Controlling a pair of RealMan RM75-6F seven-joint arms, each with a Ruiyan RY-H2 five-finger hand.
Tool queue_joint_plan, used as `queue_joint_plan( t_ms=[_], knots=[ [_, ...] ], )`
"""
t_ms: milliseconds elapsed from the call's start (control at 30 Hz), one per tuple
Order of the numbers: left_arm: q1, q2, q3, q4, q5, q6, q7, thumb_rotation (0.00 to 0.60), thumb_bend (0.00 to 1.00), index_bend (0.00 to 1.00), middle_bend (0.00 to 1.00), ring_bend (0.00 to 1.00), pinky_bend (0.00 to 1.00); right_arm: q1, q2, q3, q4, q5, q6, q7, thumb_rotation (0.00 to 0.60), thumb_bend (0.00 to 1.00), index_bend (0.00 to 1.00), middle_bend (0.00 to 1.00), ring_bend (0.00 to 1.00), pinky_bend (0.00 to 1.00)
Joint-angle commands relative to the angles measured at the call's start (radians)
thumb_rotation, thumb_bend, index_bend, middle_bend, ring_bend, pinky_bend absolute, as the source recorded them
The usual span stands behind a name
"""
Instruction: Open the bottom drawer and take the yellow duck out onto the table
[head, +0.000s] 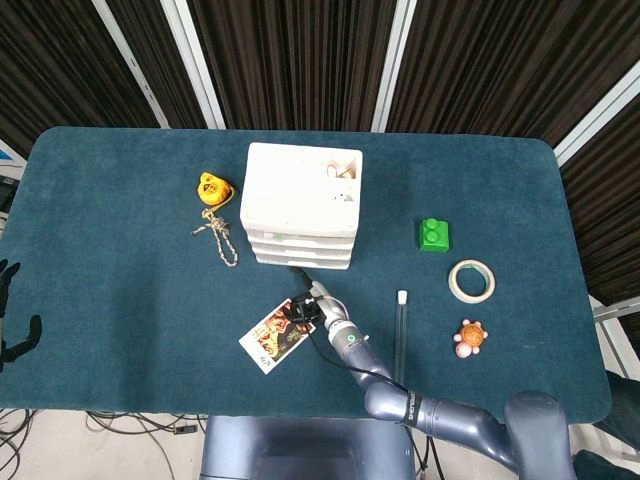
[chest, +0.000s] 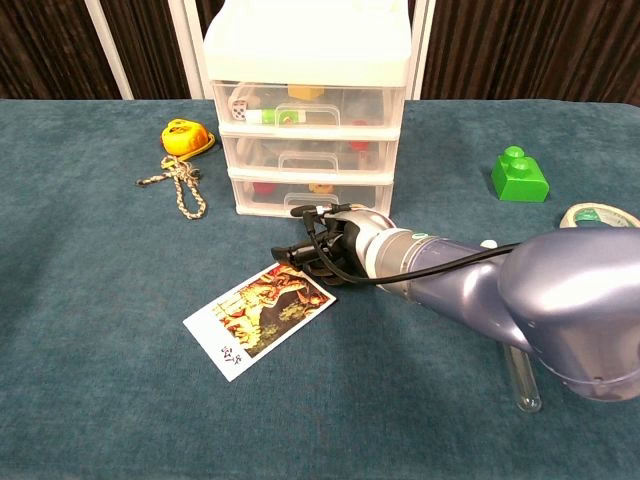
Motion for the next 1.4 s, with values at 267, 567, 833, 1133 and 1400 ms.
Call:
queue_joint_plan(
  t_ms=[267, 567, 833, 1133, 1400],
  knots=[
    [0.0, 0.002, -0.001, -0.001, -0.004, -0.001, 0.001, 0.6, 0.46, 0.0, 0.0, 0.0, 0.0, 0.013, -0.015, 0.019, 0.039, 0.024, -0.003, -0.001, 0.6, 0.5, 0.0, 0.77, 0.92, 0.96],
    [-0.001, 0.002, -0.001, 0.0, -0.008, -0.004, 0.002, 0.6, 0.46, 0.0, 0.0, 0.0, 0.0, 0.019, -0.023, 0.035, 0.06, 0.024, -0.022, 0.014, 0.6, 0.51, 0.0, 0.77, 0.93, 0.96],
    [-0.003, 0.005, -0.004, -0.004, -0.017, -0.008, 0.004, 0.6, 0.46, 0.0, 0.0, 0.0, 0.0, 0.029, -0.035, 0.043, 0.09, 0.006, -0.054, 0.034, 0.6, 0.51, 0.0, 0.77, 0.93, 0.96],
    [-0.003, 0.004, -0.005, -0.003, -0.02, -0.009, 0.005, 0.6, 0.46, 0.0, 0.0, 0.0, 0.0, 0.039, -0.043, 0.048, 0.11, -0.011, -0.069, 0.044, 0.6, 0.51, 0.0, 0.77, 0.93, 0.96],
    [-0.004, 0.005, -0.007, -0.006, -0.03, -0.012, 0.008, 0.6, 0.46, 0.0, 0.0, 0.0, 0.0, 0.054, -0.049, 0.049, 0.126, -0.012, -0.082, 0.043, 0.6, 0.54, 0.0, 0.78, 0.93, 0.96]
  ],
)
